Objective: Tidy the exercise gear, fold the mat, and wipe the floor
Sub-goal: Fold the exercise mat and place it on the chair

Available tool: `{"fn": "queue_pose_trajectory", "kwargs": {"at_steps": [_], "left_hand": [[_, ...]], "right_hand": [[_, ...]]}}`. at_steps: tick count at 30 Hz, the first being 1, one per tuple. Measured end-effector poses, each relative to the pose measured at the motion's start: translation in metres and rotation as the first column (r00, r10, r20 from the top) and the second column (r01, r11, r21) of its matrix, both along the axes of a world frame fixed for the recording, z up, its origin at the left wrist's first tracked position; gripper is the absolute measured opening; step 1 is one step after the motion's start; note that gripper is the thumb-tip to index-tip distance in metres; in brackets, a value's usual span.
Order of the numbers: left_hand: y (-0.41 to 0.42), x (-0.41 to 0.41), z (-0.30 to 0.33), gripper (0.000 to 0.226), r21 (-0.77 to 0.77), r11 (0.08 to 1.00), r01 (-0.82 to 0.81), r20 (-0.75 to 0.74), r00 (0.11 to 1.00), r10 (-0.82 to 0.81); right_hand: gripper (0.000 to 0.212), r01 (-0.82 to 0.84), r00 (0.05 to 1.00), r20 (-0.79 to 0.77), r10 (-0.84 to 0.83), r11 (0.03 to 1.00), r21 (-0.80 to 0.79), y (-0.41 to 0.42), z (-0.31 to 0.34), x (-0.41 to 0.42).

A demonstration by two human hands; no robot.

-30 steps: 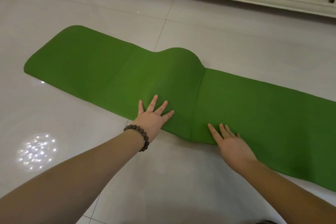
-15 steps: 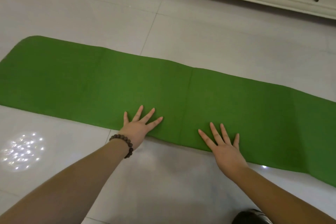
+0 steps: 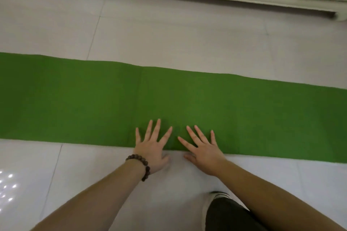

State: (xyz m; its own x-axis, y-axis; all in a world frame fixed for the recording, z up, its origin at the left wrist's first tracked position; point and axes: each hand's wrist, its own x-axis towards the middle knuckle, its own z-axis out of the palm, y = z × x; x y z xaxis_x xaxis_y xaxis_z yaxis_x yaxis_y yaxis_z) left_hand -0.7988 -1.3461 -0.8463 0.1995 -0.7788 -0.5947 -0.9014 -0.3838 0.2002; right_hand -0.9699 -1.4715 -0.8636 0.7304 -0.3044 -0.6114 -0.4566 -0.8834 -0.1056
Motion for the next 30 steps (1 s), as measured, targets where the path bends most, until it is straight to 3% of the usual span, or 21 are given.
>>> {"fn": "queue_pose_trajectory", "kwargs": {"at_steps": [4, 6, 9, 12, 16, 18, 22, 26, 28, 30], "left_hand": [[-0.043, -0.084, -0.005, 0.08, -0.005, 0.995, 0.104, -0.073, 0.992, -0.104], [-0.058, -0.113, -0.006, 0.078, -0.023, 0.99, 0.141, -0.087, 0.986, -0.142], [-0.078, -0.146, -0.008, 0.076, -0.035, 0.978, 0.207, -0.062, 0.976, -0.209], [-0.096, -0.171, -0.013, 0.074, -0.031, 0.972, 0.235, 0.003, 0.972, -0.235], [-0.13, -0.184, -0.019, 0.076, 0.0, 0.962, 0.273, 0.077, 0.959, -0.272], [-0.147, -0.184, -0.02, 0.08, 0.049, 0.947, 0.317, 0.11, 0.941, -0.32], [-0.165, -0.189, -0.017, 0.07, 0.142, 0.918, 0.37, 0.11, 0.916, -0.386], [-0.165, -0.189, -0.014, 0.064, 0.058, 0.948, 0.312, 0.069, 0.946, -0.316], [-0.161, -0.187, -0.021, 0.065, 0.035, 0.953, 0.301, 0.069, 0.951, -0.302], [-0.158, -0.189, -0.028, 0.066, 0.052, 0.944, 0.327, 0.089, 0.94, -0.331]], "right_hand": [[0.056, 0.123, 0.992, 0.008, -0.122, 0.992, -0.036, -0.042, 0.002, -0.081], [0.053, 0.282, 0.959, -0.003, -0.284, 0.954, -0.1, -0.064, 0.001, -0.134], [0.051, 0.544, 0.83, -0.032, -0.557, 0.82, -0.181, -0.091, 0.0, -0.215], [0.054, 0.678, 0.715, -0.034, -0.698, 0.704, -0.212, -0.11, 0.003, -0.276], [0.088, 0.72, 0.64, 0.003, -0.769, 0.598, -0.351, -0.146, 0.01, -0.318], [0.098, 0.703, 0.646, 0.003, -0.763, 0.593, -0.392, -0.164, 0.01, -0.328], [0.095, 0.615, 0.726, -0.066, -0.685, 0.689, -0.385, -0.197, 0.012, -0.33], [0.085, 0.552, 0.782, -0.032, -0.622, 0.716, -0.428, -0.198, 0.018, -0.344], [0.085, 0.603, 0.744, 0.002, -0.668, 0.67, -0.433, -0.187, 0.017, -0.344], [0.084, 0.705, 0.648, -0.005, -0.761, 0.602, -0.375, -0.178, 0.016, -0.327]]}}
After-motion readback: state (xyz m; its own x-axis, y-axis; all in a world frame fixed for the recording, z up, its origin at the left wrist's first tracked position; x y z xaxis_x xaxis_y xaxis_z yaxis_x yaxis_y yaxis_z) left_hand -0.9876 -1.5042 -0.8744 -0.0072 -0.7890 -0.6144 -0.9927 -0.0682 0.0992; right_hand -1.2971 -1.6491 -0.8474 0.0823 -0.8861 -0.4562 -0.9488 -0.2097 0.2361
